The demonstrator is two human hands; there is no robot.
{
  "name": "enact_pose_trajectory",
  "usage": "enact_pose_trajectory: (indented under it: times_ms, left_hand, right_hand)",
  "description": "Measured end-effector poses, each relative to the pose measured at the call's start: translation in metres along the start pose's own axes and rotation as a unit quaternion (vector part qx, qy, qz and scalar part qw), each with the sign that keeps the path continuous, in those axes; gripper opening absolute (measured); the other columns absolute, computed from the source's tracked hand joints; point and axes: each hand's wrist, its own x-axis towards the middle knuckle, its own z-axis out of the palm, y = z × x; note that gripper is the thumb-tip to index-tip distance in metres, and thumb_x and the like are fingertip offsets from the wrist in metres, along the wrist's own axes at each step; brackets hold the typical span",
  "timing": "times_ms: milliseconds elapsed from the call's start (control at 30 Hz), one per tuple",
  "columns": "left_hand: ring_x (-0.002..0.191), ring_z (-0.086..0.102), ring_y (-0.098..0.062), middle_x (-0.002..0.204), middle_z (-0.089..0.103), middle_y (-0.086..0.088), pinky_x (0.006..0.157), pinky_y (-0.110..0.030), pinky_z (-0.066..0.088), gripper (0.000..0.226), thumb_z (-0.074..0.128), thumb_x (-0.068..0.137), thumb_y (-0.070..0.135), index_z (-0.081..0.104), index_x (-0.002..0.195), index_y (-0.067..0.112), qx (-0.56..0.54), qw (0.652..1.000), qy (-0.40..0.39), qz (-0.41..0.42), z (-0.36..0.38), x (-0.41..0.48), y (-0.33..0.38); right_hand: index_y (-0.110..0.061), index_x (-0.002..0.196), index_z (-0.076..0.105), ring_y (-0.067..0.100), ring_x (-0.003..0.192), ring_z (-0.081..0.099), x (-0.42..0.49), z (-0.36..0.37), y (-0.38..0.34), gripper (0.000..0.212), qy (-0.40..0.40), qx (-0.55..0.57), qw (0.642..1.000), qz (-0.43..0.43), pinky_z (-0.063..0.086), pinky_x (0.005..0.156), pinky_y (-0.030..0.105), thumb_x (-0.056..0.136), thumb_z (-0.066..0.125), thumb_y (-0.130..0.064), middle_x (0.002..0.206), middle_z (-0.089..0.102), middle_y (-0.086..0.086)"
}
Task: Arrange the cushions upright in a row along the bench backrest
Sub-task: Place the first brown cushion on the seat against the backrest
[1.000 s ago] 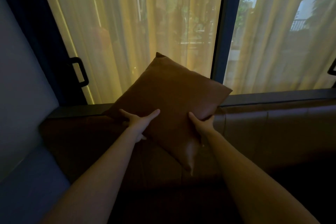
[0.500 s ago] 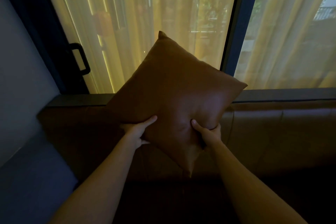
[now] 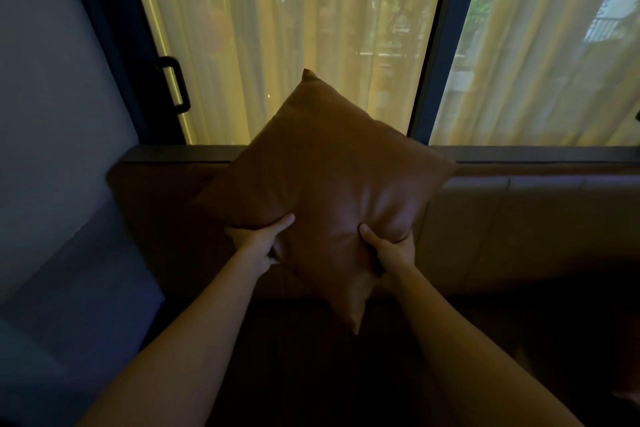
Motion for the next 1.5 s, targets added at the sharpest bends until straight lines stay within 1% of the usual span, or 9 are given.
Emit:
enact_pose_trajectory:
  times_ms: [133, 433, 733, 900, 967, 1067, 1200, 1333, 1500]
  left_hand:
    - [0.137, 0.034, -0.041, 0.152, 0.033, -0.011, 0.091, -0.069, 0.043, 0.13, 0.092, 0.051, 0.009, 0.01, 0.15, 0.03, 0.014, 1.0, 0.0, -0.025, -0.048, -0.015, -0.025]
    - [0.138, 0.031, -0.043, 0.153, 0.032, -0.011, 0.091, -0.075, 0.038, 0.132, 0.093, 0.045, 0.01, 0.014, 0.148, 0.033, 0.055, 0.993, 0.039, -0.095, -0.154, -0.026, -0.107]
    - [0.139, 0.029, -0.047, 0.154, 0.027, -0.016, 0.098, -0.071, 0.036, 0.124, 0.089, 0.056, 0.007, 0.01, 0.149, 0.032, 0.104, 0.98, 0.055, -0.158, -0.199, 0.007, -0.196]
    - [0.139, 0.03, -0.046, 0.155, 0.026, -0.016, 0.097, -0.071, 0.038, 0.133, 0.091, 0.054, 0.012, 0.002, 0.15, 0.034, 0.123, 0.977, 0.05, -0.166, -0.21, 0.04, -0.253]
    - [0.141, 0.027, -0.044, 0.157, 0.022, -0.014, 0.1, -0.069, 0.036, 0.13, 0.087, 0.062, 0.011, -0.003, 0.152, 0.035, 0.114, 0.978, 0.031, -0.17, -0.212, 0.055, -0.274]
    - [0.144, 0.023, -0.038, 0.161, 0.015, -0.009, 0.108, -0.063, 0.03, 0.106, 0.068, 0.083, 0.006, -0.005, 0.153, 0.037, 0.155, 0.972, -0.028, -0.172, -0.214, 0.062, -0.298]
    - [0.146, 0.019, -0.036, 0.162, 0.01, -0.006, 0.107, -0.061, 0.034, 0.087, 0.058, 0.092, 0.016, 0.001, 0.153, 0.038, 0.207, 0.956, -0.072, -0.197, -0.204, 0.053, -0.304]
    - [0.142, 0.029, -0.036, 0.16, 0.017, -0.007, 0.099, -0.057, 0.045, 0.079, 0.057, 0.093, 0.021, 0.009, 0.153, 0.036, 0.225, 0.951, -0.078, -0.199, -0.193, 0.048, -0.283]
    - [0.132, 0.046, -0.03, 0.154, 0.03, -0.009, 0.091, -0.053, 0.052, 0.072, 0.057, 0.093, 0.025, 0.018, 0.153, 0.031, 0.26, 0.941, -0.129, -0.175, -0.164, 0.022, -0.246]
  right_hand:
    - [-0.019, 0.142, 0.039, 0.033, 0.124, 0.055, -0.047, -0.005, 0.038, 0.092, 0.02, 0.018, 0.999, 0.032, 0.046, 0.101, 0.055, 0.064, 0.087, -0.01, 0.135, 0.056, 0.01]
    - [-0.019, 0.142, 0.039, 0.035, 0.126, 0.053, -0.127, -0.018, 0.15, 0.092, 0.074, -0.002, 0.991, 0.114, 0.044, 0.103, 0.055, 0.064, 0.087, -0.01, 0.137, 0.055, 0.01]
    - [-0.018, 0.142, 0.037, 0.038, 0.128, 0.049, -0.14, -0.043, 0.254, 0.09, 0.111, -0.034, 0.977, 0.18, 0.04, 0.105, 0.057, 0.066, 0.086, -0.01, 0.138, 0.052, 0.014]
    - [-0.02, 0.143, 0.034, 0.041, 0.131, 0.045, -0.122, -0.059, 0.309, 0.092, 0.108, -0.068, 0.965, 0.228, 0.038, 0.104, 0.063, 0.068, 0.086, -0.012, 0.141, 0.048, 0.015]
    - [-0.023, 0.146, 0.03, 0.042, 0.132, 0.042, -0.11, -0.064, 0.33, 0.094, 0.086, -0.078, 0.961, 0.251, 0.036, 0.103, 0.066, 0.07, 0.085, -0.015, 0.144, 0.045, 0.015]
    - [-0.022, 0.15, 0.026, 0.044, 0.133, 0.041, -0.093, -0.075, 0.355, 0.09, 0.048, -0.118, 0.951, 0.282, 0.038, 0.104, 0.062, 0.077, 0.079, -0.012, 0.147, 0.042, 0.017]
    - [-0.014, 0.15, 0.03, 0.043, 0.129, 0.047, -0.088, -0.083, 0.361, 0.076, 0.033, -0.182, 0.937, 0.295, 0.043, 0.104, 0.054, 0.086, 0.068, -0.005, 0.144, 0.046, 0.021]
    - [-0.01, 0.147, 0.038, 0.037, 0.116, 0.057, -0.089, -0.083, 0.347, 0.062, 0.034, -0.224, 0.935, 0.273, 0.049, 0.097, 0.041, 0.088, 0.058, -0.006, 0.135, 0.054, 0.021]
    - [-0.013, 0.147, 0.038, 0.034, 0.112, 0.061, -0.103, -0.085, 0.298, 0.062, 0.004, -0.211, 0.936, 0.281, 0.055, 0.091, 0.046, 0.09, 0.062, -0.012, 0.123, 0.061, 0.016]
